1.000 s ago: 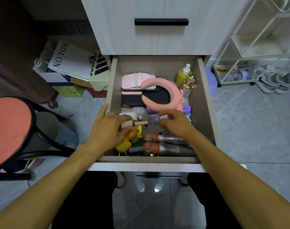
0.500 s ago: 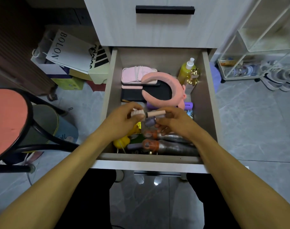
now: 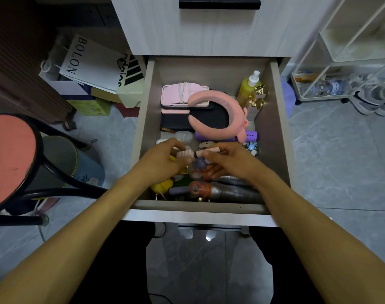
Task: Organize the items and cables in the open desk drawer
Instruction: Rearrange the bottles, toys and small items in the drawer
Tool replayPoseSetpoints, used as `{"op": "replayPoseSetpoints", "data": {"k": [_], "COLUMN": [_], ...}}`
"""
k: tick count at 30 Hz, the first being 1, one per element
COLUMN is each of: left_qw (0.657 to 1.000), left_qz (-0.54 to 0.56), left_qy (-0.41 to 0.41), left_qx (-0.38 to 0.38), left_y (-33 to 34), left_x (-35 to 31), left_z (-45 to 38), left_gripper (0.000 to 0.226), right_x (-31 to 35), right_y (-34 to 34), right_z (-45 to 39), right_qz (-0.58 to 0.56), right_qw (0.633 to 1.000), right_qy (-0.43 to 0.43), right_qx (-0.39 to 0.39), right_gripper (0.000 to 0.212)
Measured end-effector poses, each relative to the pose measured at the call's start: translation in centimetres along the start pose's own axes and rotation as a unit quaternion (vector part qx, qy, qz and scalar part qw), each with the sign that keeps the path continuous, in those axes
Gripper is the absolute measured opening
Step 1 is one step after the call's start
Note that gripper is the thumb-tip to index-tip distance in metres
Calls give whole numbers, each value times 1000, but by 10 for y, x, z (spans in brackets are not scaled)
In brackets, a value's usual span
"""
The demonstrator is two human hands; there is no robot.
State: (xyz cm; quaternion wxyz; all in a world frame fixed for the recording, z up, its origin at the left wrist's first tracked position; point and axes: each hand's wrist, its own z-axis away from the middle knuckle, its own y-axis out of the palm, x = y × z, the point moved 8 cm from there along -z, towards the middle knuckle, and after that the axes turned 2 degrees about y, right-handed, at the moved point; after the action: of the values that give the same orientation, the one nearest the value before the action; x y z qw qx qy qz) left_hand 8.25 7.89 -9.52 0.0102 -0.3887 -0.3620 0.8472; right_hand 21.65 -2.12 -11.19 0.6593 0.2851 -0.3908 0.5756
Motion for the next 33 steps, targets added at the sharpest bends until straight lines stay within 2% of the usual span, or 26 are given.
{"op": "replayPoseSetpoints", "data": {"k": [3, 5, 8, 10, 12, 15, 17, 20, 22, 24, 26, 28, 33], "left_qw": [991, 973, 941, 922, 913, 913, 926, 959, 980, 997, 997, 989, 985], "left_qz": [-130, -210, -258, -292, -314, -335, -313, -238, -181, -79, 53, 127, 137], "left_qy": [-21, -33, -69, -77, -79, -54, -46, -19, -3, -17, -46, -61, -70], "left_qx": [7, 88, 210, 244, 248, 225, 205, 151, 87, 14, -29, -53, -80], "left_y": [-5, 5, 32, 44, 45, 35, 26, 8, -8, -27, -37, -40, -38], "left_x": [-1, -4, -1, 1, 3, 1, 0, -8, -14, -11, -5, -1, -1], "left_z": [6, 12, 21, 21, 19, 18, 18, 19, 20, 20, 22, 23, 19], "left_gripper": [25, 35, 41, 36, 30, 28, 20, 14, 12, 9, 7, 13, 35], "right_x": [1, 1, 2, 3, 4, 2, 1, 0, -2, -5, -5, -5, -5], "right_y": [-5, -7, -7, -7, -7, -10, -13, -13, -12, -14, -18, -24, -33], "right_z": [0, 1, 3, 4, 3, 2, -1, -3, -3, -3, -2, -1, 3], "right_qz": [14, 12, 19, 22, 26, 24, 27, 49, 59, 54, 49, 62, 128], "right_qw": [1000, 1000, 999, 999, 999, 998, 998, 997, 996, 996, 995, 992, 980], "right_qy": [-8, -8, -15, -21, -28, -30, -32, -34, -31, -27, -28, -33, -36], "right_qx": [-13, -21, -25, -30, -34, -41, -49, -53, -53, -59, -76, -103, -150], "right_gripper": [18, 15, 12, 12, 11, 10, 10, 15, 18, 17, 16, 19, 21]}}
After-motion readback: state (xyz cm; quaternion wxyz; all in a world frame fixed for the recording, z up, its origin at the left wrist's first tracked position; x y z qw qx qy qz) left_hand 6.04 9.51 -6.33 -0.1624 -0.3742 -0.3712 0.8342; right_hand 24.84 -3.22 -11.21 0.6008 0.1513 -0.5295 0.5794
